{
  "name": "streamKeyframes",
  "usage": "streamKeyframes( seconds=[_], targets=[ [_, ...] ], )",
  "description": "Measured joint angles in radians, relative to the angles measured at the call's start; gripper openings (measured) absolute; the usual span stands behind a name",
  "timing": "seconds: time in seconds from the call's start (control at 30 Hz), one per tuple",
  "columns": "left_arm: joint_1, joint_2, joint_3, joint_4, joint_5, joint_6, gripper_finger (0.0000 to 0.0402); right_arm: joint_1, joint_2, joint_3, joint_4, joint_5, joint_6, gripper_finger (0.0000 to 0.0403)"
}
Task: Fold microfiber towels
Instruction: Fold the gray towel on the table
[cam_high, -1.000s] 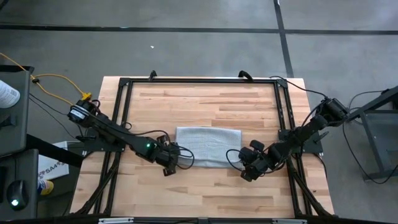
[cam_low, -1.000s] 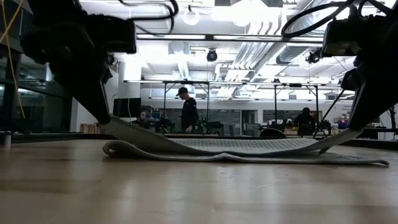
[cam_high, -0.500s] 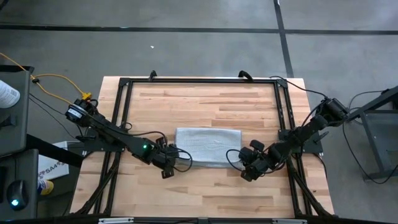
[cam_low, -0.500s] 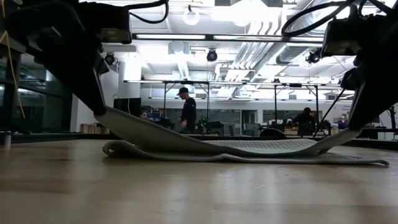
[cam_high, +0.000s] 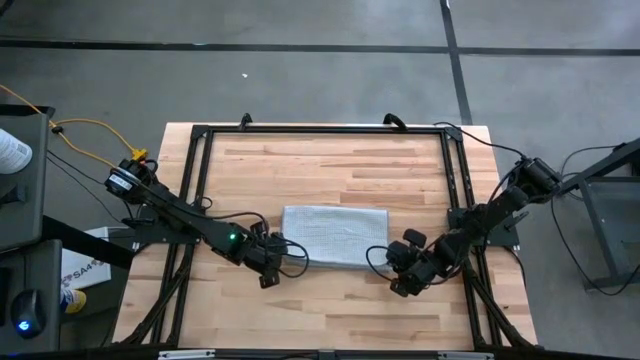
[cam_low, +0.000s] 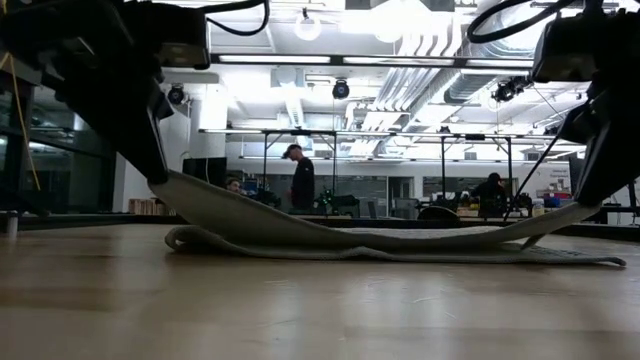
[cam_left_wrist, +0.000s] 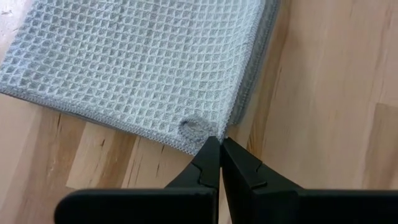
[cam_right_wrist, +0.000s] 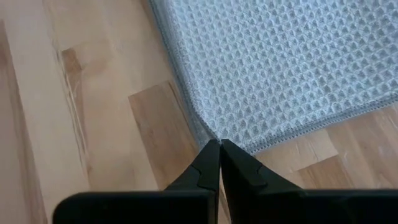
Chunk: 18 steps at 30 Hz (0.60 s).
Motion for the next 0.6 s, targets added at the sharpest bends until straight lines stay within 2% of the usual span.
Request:
streamKeyframes(
  seconds=[0.6],
  targets=[
    [-0.030,0.000,0.000,0.004,0.001,-0.025,0.0000,-0.001,0.000,0.000,0.000,-0.033,0.018,0.0003]
  ],
)
